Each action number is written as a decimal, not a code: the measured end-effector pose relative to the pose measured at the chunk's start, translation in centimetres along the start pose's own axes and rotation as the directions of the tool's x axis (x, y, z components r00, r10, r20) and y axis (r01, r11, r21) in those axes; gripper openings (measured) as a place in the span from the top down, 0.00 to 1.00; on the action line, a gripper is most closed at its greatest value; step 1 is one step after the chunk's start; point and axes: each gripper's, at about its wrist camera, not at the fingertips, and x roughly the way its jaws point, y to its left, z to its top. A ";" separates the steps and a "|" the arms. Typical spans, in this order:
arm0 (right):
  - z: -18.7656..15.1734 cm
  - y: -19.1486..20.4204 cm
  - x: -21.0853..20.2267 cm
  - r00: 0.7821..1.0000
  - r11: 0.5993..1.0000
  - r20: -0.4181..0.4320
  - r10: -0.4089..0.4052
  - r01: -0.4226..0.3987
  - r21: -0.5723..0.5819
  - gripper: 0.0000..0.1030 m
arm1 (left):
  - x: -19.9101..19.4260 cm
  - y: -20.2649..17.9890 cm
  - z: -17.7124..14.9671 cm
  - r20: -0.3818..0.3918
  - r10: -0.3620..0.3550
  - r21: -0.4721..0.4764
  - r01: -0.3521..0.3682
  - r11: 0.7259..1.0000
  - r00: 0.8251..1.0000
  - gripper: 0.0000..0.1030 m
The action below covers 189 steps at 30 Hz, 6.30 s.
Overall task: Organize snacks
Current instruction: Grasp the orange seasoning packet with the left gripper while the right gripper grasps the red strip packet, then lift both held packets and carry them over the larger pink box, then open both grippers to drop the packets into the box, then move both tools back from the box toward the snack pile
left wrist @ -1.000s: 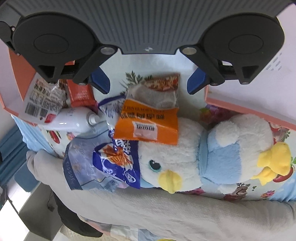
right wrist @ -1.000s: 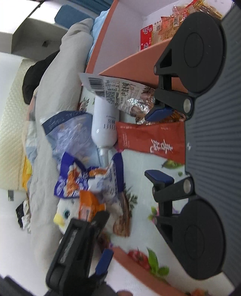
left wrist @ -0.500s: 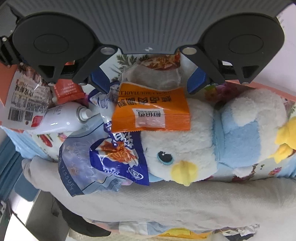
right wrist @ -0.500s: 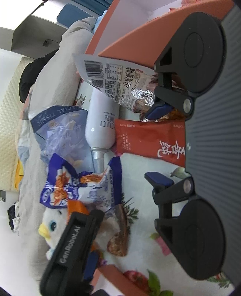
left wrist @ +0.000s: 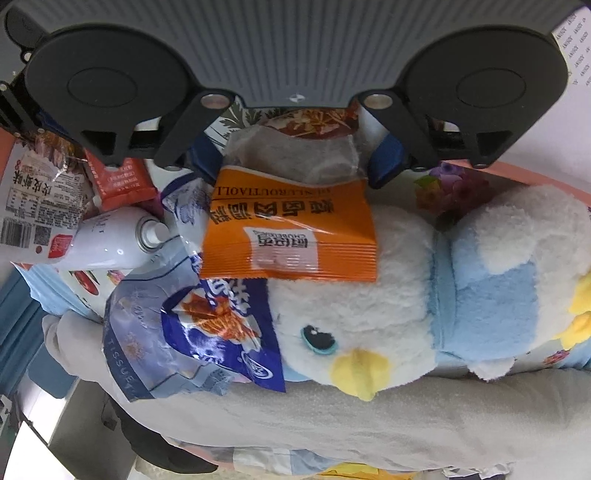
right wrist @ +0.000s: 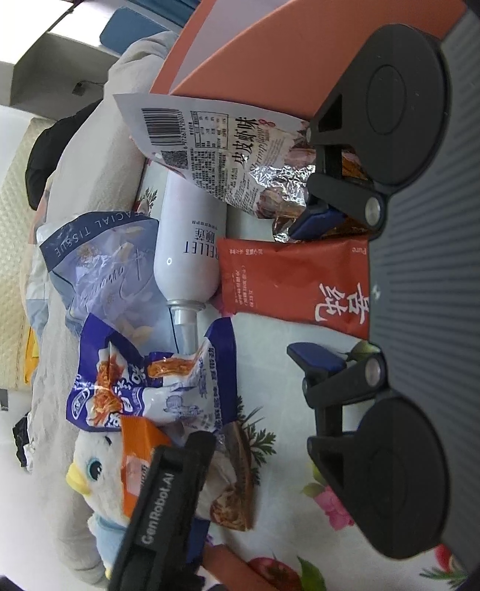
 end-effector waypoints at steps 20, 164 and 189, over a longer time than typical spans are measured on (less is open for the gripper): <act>-0.7 0.3 -4.2 0.997 0.996 0.015 0.082 -0.082 0.039 0.60 | -4.6 0.4 -1.9 0.013 -0.021 -0.048 0.022 0.999 1.000 0.28; -0.6 -27.6 -21.6 0.998 0.900 0.061 -0.010 -0.017 0.435 0.31 | -19.7 -29.9 0.6 -0.110 -0.263 0.147 0.278 0.949 0.958 0.07; 2.8 -19.5 -31.3 0.957 0.928 0.289 0.017 -0.123 0.353 0.31 | -34.2 -21.1 0.3 0.129 -0.296 0.168 0.273 0.947 0.946 0.07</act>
